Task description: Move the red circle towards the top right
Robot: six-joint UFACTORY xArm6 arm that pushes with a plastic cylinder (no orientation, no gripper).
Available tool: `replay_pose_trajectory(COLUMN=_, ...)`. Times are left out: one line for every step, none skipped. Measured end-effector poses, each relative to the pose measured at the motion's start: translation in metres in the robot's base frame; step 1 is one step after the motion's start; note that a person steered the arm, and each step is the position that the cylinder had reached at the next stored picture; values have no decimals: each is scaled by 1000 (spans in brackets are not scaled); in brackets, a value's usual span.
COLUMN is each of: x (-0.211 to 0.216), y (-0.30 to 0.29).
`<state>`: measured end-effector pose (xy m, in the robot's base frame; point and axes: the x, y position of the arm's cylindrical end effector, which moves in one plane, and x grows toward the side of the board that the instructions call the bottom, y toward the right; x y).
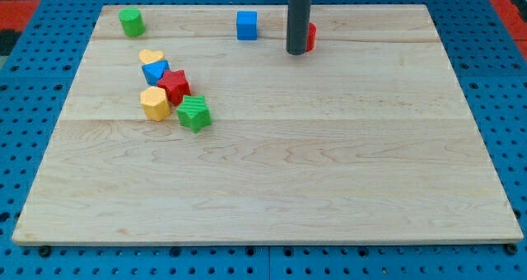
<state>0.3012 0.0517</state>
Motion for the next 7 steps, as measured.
replay_pose_trajectory(x=-13, y=0)
replay_pose_trajectory(x=-15, y=-9)
replay_pose_trajectory(x=-25, y=-20)
replay_pose_trajectory(x=-30, y=-38)
replay_pose_trajectory(x=-34, y=-40)
replay_pose_trajectory(x=-51, y=-34)
replay_pose_trajectory(x=-58, y=-29)
